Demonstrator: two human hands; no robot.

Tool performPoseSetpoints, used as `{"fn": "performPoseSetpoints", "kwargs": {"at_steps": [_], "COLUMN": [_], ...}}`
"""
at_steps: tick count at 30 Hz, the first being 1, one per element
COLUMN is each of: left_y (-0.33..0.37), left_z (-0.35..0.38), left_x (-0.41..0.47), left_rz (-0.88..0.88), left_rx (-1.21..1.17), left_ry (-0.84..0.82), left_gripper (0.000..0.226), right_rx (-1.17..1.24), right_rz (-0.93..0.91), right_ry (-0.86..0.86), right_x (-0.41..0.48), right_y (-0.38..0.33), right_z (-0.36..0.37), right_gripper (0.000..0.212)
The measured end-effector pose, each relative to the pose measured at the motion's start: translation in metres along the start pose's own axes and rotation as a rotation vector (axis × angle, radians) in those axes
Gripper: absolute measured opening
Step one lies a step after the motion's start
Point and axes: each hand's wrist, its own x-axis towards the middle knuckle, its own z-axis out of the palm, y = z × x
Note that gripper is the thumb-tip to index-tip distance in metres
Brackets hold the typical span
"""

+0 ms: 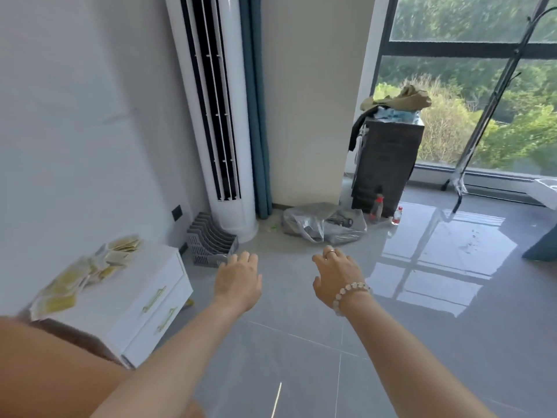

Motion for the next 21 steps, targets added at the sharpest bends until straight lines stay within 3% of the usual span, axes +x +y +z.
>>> {"fn": "performPoseSetpoints", "kwargs": {"at_steps": [7, 14, 21], "left_y": [-0.024, -0.061, -0.096], "left_z": [0.022, 0.022, 0.036], "left_x": [0.057, 0.123, 0.132], "left_rz": [-0.239, -0.454, -0.599], "left_rx": [0.043, 0.095, 0.111], "left_ry": [-0.064, -0.073, -0.062], "left_gripper": [0.038, 0.031, 0.03], "right_rx": [0.044, 0.07, 0.038], "right_rz": [-0.219, -0.345, -0.632], "right_ry": [-0.069, -0.026, -0.137], "right_x": [0.097, 0.214, 0.265], "right_y": [-0.023, -0.019, -0.087], "right_z": [0.01, 0.008, 0.047], "right_gripper": [0.03, 0.035, 0.034]}}
